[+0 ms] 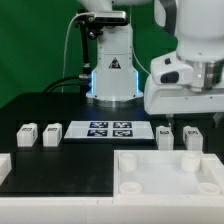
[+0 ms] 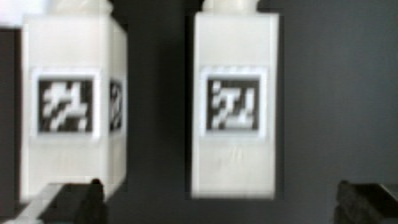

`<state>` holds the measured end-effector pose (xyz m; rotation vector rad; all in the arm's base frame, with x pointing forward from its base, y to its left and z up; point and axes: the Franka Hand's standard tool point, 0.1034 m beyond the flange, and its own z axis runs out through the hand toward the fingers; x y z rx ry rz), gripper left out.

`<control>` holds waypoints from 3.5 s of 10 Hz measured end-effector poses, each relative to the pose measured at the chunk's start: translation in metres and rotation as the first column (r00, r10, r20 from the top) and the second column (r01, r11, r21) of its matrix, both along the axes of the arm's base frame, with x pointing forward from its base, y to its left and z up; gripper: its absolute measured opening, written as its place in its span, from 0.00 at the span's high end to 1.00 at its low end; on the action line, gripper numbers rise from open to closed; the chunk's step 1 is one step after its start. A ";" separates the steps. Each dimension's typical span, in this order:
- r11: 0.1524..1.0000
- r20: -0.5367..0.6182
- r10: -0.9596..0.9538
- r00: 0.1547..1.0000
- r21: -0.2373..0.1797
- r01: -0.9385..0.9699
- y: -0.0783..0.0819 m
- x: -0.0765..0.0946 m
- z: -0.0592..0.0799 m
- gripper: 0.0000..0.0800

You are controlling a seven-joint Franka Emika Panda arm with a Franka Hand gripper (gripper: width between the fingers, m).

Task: Assemble one leg

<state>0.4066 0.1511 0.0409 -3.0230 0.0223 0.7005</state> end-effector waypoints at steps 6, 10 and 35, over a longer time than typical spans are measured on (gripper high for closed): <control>1.000 -0.353 0.017 0.935 -0.004 -0.019 0.007 0.008 -0.013 0.19; 1.000 -0.370 0.000 0.929 -0.017 -0.007 0.013 -0.003 -0.026 0.19; 0.998 0.405 0.004 0.914 0.050 -0.027 -0.024 0.097 0.082 0.63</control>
Offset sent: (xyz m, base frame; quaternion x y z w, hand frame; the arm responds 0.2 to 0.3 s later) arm 0.0025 0.0049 -0.0028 -0.0056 -0.2819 0.0277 0.9590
